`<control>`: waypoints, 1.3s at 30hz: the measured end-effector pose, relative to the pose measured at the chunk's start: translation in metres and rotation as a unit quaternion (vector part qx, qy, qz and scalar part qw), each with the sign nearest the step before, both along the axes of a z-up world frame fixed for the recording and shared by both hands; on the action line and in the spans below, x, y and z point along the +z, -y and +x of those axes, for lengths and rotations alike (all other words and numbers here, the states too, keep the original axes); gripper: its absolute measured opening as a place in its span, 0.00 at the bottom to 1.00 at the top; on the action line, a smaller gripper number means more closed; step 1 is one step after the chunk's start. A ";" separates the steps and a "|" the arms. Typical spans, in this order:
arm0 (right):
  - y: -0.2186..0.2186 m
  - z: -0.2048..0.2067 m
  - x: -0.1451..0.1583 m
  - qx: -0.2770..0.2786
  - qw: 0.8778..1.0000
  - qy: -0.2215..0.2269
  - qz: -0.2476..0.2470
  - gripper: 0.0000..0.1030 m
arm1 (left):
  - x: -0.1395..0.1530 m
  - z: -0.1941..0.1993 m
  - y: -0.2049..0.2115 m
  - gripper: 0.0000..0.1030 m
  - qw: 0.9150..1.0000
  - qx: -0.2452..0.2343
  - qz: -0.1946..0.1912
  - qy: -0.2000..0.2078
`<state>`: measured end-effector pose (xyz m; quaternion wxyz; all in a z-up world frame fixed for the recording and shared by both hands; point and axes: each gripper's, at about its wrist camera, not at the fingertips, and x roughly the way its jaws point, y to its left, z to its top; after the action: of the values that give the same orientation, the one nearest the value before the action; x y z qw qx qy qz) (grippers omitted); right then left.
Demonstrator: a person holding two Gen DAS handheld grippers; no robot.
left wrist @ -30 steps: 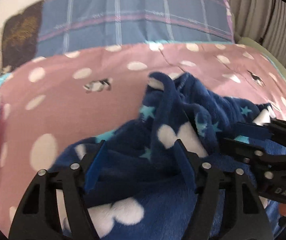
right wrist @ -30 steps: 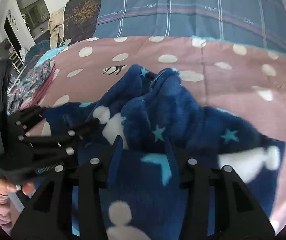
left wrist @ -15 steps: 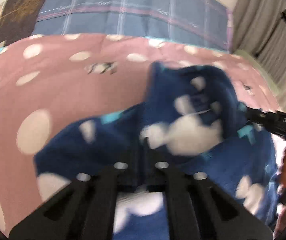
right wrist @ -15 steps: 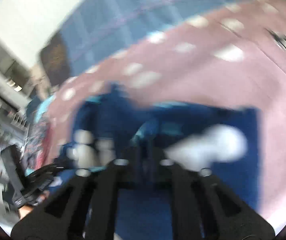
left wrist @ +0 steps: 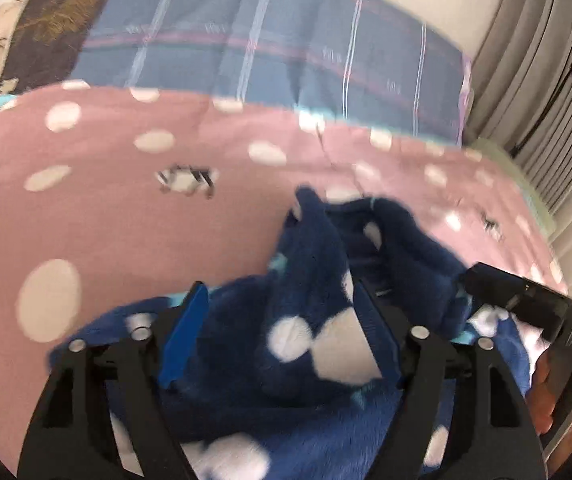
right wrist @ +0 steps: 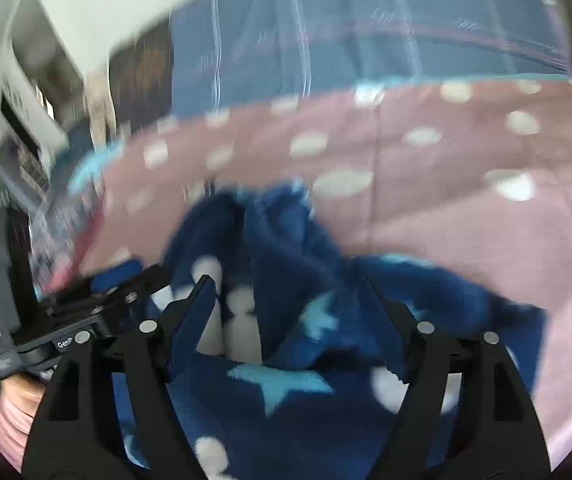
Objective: Fold small clothes
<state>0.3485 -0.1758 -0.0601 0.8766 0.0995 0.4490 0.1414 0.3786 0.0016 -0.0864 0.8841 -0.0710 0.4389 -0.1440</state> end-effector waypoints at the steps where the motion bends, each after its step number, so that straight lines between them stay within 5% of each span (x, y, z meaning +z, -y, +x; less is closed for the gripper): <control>1: -0.005 0.005 -0.007 -0.001 1.000 -0.014 -0.016 0.05 | -0.005 0.002 0.004 0.06 1.000 -0.009 0.005 -0.010; 2: -0.001 0.007 -0.013 -0.022 0.999 -0.031 -0.025 0.09 | -0.009 0.005 0.008 0.05 1.000 -0.015 0.017 -0.022; 5: 0.055 -0.010 -0.019 -0.095 0.992 -0.046 0.066 0.08 | -0.002 -0.007 -0.005 0.05 0.999 0.000 0.046 0.013; 9: 0.076 -0.007 -0.068 -0.100 0.984 -0.106 0.100 0.10 | -0.035 0.002 -0.019 0.06 0.998 0.013 0.031 -0.045; 13: 0.053 -0.017 -0.035 -0.089 0.994 -0.060 0.019 0.28 | -0.023 -0.007 0.004 0.10 0.995 -0.001 0.103 0.001; 16: 0.041 -0.037 0.004 -0.115 0.991 0.033 -0.055 0.32 | 0.004 -0.015 -0.001 0.19 0.994 0.009 0.103 0.038; 17: 0.038 -0.039 0.010 -0.110 0.991 0.048 -0.052 0.30 | 0.012 -0.018 -0.005 0.19 0.994 0.015 0.097 0.051; 19: 0.036 -0.038 0.017 -0.083 0.995 0.058 -0.007 0.05 | 0.028 -0.021 -0.011 0.19 0.994 0.032 0.065 0.078; 21: 0.024 -0.025 0.006 -0.061 0.998 0.022 0.017 0.02 | 0.030 -0.017 -0.010 0.18 0.997 0.021 0.011 0.074; 22: 0.022 -0.017 -0.005 -0.064 0.998 -0.004 0.000 0.02 | 0.022 -0.011 -0.002 0.14 0.998 0.004 0.014 0.057; 25: 0.028 0.002 -0.059 -0.085 0.993 -0.075 -0.021 0.00 | -0.034 0.011 0.021 0.13 0.992 -0.015 0.124 -0.014; 28: 0.042 -0.009 -0.050 -0.093 0.993 -0.069 0.032 0.00 | -0.025 0.001 0.019 0.14 0.993 -0.010 0.114 0.013; 30: 0.055 -0.027 -0.031 -0.090 0.992 -0.070 0.049 0.04 | -0.007 -0.014 0.013 0.22 0.995 -0.013 0.097 0.020; 33: 0.073 -0.084 0.004 -0.093 0.995 -0.015 0.017 0.43 | 0.031 -0.069 -0.012 0.51 0.995 -0.014 0.066 0.075; 35: 0.078 -0.136 0.018 -0.057 0.998 0.027 0.005 0.34 | 0.049 -0.121 -0.033 0.59 0.992 -0.018 0.065 0.108; 39: 0.075 -0.228 0.012 -0.006 0.999 0.024 0.048 0.22 | 0.056 -0.203 -0.054 0.64 0.993 -0.032 0.048 0.103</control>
<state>0.1207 -0.2511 -0.0483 0.8824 0.1408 0.4197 0.1597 0.1759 0.0554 -0.0308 0.9221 0.0010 0.3535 -0.1577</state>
